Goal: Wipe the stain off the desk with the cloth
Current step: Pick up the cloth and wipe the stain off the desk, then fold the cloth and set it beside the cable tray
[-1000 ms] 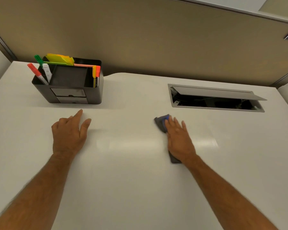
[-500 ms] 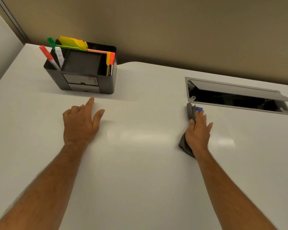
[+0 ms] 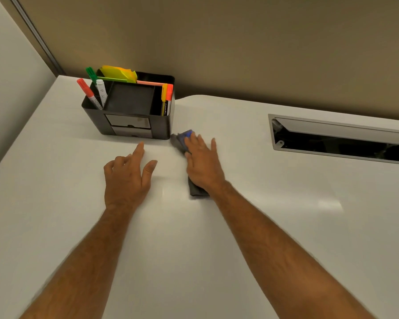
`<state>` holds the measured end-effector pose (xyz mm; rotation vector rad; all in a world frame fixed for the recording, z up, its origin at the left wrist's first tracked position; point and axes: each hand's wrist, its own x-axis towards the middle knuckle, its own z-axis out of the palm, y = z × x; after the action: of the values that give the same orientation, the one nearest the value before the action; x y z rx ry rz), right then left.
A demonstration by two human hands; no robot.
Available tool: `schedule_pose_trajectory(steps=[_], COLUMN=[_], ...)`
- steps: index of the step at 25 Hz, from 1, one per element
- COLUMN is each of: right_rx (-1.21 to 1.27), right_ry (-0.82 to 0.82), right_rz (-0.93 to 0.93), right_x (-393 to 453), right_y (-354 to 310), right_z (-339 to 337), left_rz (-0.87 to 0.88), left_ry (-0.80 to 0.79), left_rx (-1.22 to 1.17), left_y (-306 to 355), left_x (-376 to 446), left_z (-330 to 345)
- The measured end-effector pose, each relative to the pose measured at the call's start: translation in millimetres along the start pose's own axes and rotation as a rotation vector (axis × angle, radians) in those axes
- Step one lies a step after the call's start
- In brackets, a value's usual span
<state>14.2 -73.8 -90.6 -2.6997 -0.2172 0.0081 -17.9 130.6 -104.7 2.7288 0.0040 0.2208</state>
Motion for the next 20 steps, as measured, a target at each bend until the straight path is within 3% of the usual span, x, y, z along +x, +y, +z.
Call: schedule_pose_trajectory(steps=[6, 9, 11, 13, 16, 18, 20], right_rx=[-0.002, 0.22, 0.504, 0.831, 1.144, 1.184, 1.165], right_ry=[-0.214, -0.384, -0.474, -0.389, -0.092, 0.038, 0.095], right_rz=[-0.232, -0.225, -0.084, 0.126, 0.401, 0.458, 0.439], right_x=[-25.7, -54.4, -72.9, -91.0, -111.5, -119.5, -128.3], right_y=[-35.1, -48.3, -52.8, -50.8, -44.5, -45.0, -48.9], right_z=[3.1, -8.1, -18.0, -33.5, -54.0, -61.5, -65.6], left_rz=[-0.035, -0.081, -0.161, -0.266, -0.4, -0.458, -0.463], left_ry=[0.009, 0.021, -0.02, -0.004, 0.077, -0.066, -0.395], left_rx=[-0.133, -0.354, -0.558, -0.698, -0.863, -1.081, -1.388], left_y=[-0.5, 0.3, -1.1, 7.1, 48.3, 89.1, 128.8], left_x=[0.6, -2.3, -6.2, -15.4, -43.6, -66.9, -88.4], left_z=[-1.9, -11.2, -16.2, -22.5, -31.8, -35.3, -38.2])
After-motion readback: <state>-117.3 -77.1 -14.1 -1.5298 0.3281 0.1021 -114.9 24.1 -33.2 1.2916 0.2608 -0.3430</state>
